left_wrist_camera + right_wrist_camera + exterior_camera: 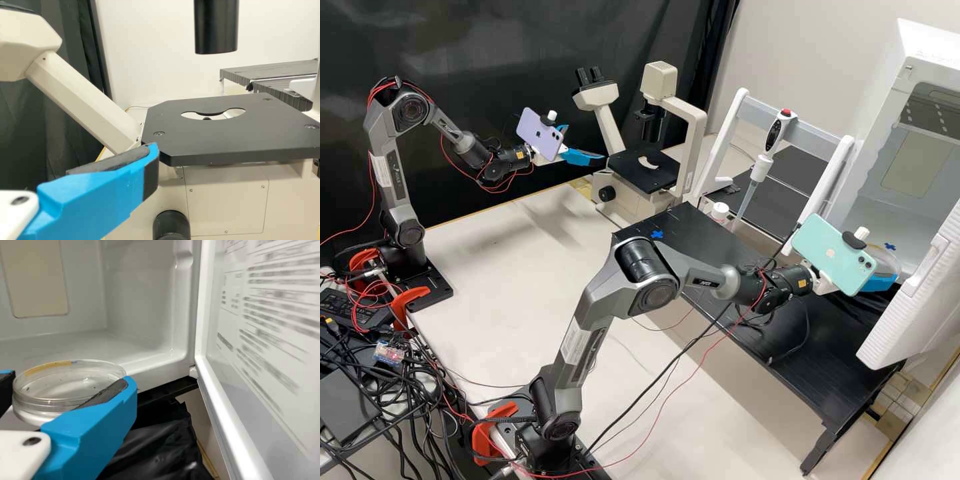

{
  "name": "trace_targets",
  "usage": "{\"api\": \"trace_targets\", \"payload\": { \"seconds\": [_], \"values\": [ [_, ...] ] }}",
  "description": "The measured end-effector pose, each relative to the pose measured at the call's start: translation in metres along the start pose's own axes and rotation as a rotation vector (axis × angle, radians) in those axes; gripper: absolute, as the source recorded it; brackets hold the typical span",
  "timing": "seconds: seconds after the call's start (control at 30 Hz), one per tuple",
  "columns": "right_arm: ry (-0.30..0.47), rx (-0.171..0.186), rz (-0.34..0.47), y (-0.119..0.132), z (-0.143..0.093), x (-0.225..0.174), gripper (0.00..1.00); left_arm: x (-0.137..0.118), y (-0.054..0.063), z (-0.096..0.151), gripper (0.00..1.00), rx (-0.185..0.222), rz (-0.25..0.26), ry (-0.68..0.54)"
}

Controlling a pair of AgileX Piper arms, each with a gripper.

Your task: Move the petri dish to the incubator

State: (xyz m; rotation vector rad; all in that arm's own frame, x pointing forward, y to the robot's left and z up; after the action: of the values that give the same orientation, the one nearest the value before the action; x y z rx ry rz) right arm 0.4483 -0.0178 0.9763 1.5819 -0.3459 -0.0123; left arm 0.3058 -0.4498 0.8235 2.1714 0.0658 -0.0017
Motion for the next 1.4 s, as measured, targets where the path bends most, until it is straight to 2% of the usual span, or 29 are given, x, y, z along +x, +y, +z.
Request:
{"api": "trace_targets", "payload": {
  "seconds": [0.17, 0.27, 0.47, 0.8, 1.07, 1.4],
  "values": [
    [-0.02, -0.002, 0.003, 0.001, -0.006, 0.025, 0.0, 0.0, 0.0, 0.0, 1.0, 0.0, 0.0, 0.0],
    [-0.017, -0.032, 0.0, 0.0, -0.01, 0.038, 0.0, 0.0, 0.0, 0.0, 1.0, 0.0, 0.0, 0.0],
    [-0.019, -0.06, -0.031, -0.007, -0.018, 0.058, 0.0, 0.0, 0.0, 0.0, 1.0, 0.0, 0.0, 0.0],
    [-0.041, -0.049, -0.025, -0.015, -0.025, 0.082, 0.0, 0.0, 0.0, 0.0, 1.0, 0.0, 0.0, 0.0],
    [-0.078, -0.045, -0.008, -0.016, -0.02, 0.091, 0.0, 0.0, 0.0, 0.0, 1.0, 0.0, 0.0, 0.0],
    [-0.063, -0.049, -0.026, -0.02, -0.021, 0.102, 0.0, 0.0, 0.0, 0.0, 1.0, 0.0, 0.0, 0.0]
  ]
}}
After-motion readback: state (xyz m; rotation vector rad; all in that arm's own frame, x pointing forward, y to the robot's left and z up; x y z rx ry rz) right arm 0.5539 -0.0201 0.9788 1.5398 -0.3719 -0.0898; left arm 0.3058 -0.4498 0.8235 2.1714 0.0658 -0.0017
